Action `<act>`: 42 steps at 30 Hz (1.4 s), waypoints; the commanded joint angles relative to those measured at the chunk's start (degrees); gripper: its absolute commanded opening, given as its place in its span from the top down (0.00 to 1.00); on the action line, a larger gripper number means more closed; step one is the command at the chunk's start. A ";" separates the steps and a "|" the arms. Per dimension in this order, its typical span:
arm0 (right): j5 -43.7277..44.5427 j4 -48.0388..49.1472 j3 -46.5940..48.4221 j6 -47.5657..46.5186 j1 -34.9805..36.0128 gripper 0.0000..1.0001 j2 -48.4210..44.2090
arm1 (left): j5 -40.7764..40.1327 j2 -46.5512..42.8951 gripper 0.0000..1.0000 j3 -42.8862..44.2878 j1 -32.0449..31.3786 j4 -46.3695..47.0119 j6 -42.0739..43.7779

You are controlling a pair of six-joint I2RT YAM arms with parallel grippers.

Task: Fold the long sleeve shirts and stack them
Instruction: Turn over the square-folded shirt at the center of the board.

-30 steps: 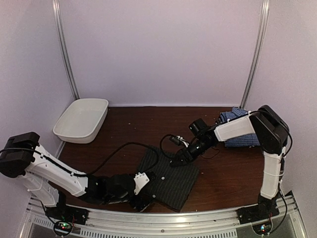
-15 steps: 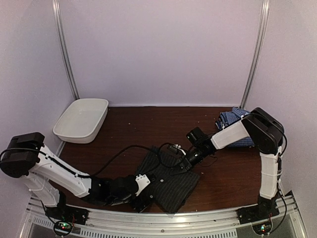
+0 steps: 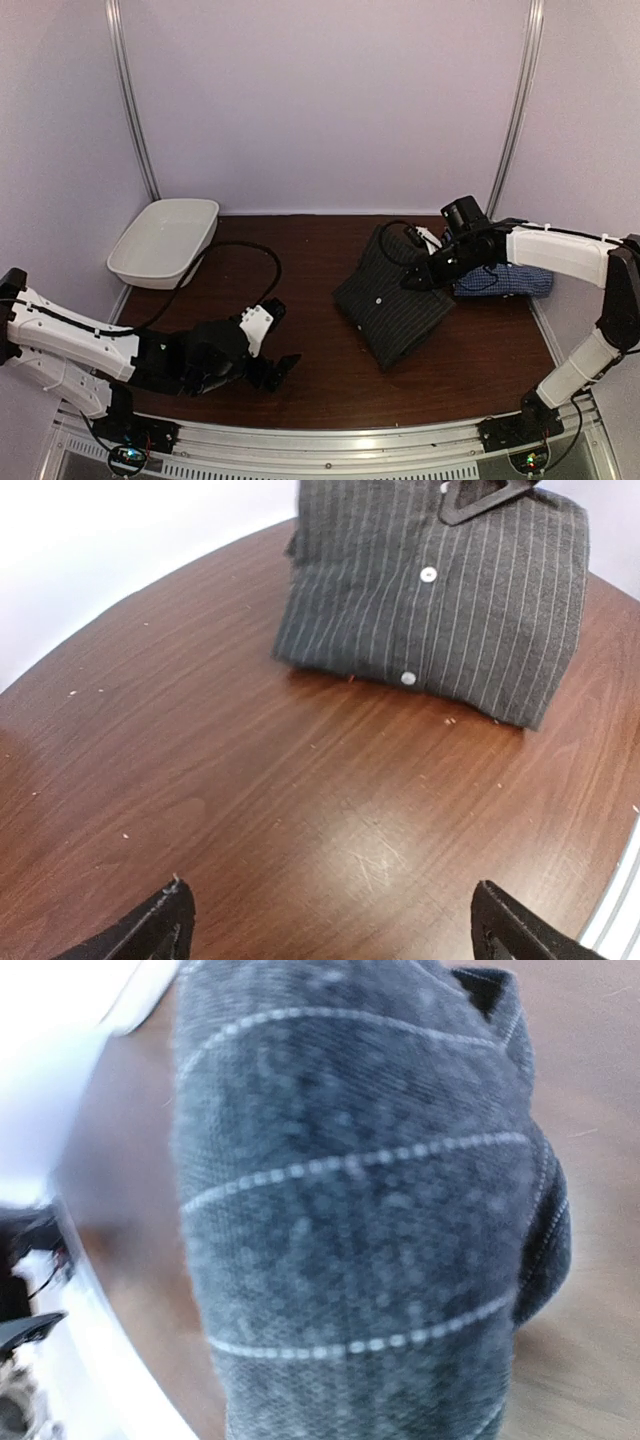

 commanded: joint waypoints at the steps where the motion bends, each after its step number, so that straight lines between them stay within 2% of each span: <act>1: 31.27 -16.98 8.43 0.53 -0.95 1.00 -4.61 | -3.79 -3.10 0.02 4.40 4.08 -6.36 -2.37; 4: 44.09 -23.26 14.11 1.22 -0.86 1.00 -3.74 | -3.69 -4.08 0.02 7.05 7.34 -10.60 -3.16; 10: 59.12 -28.69 21.72 4.09 2.26 1.00 2.14 | -5.29 -4.65 0.02 9.82 10.95 -14.25 -3.21; 14: 65.86 -31.92 25.72 7.90 8.26 0.99 8.46 | -4.92 -4.70 0.02 10.42 12.93 -16.04 -5.04; 21: 70.83 -36.21 32.70 15.23 21.62 0.92 22.04 | -3.91 -5.98 0.02 10.48 16.25 -19.63 -9.20; 25: 70.48 -38.57 39.01 18.86 28.10 0.82 31.24 | -5.06 -6.75 0.02 10.55 16.49 -21.45 -10.27; 28: 69.54 -39.26 44.79 20.55 32.61 0.70 37.24 | -6.18 -7.18 0.02 10.65 16.54 -23.09 -11.49; 30: 68.40 -39.18 48.12 21.04 35.32 0.61 40.43 | -6.95 -7.57 0.02 10.73 16.50 -24.32 -12.00; 33: 67.61 -39.45 51.85 21.37 39.04 0.41 44.62 | -8.13 -8.58 0.02 10.74 16.51 -25.81 -12.58; 38: 65.70 -37.78 51.62 21.94 42.74 0.21 44.75 | -10.36 -11.43 0.02 10.42 16.51 -27.39 -12.83; 42: 63.98 -32.54 46.36 21.03 44.09 0.12 38.08 | -11.43 -13.32 0.02 9.92 16.59 -27.39 -12.32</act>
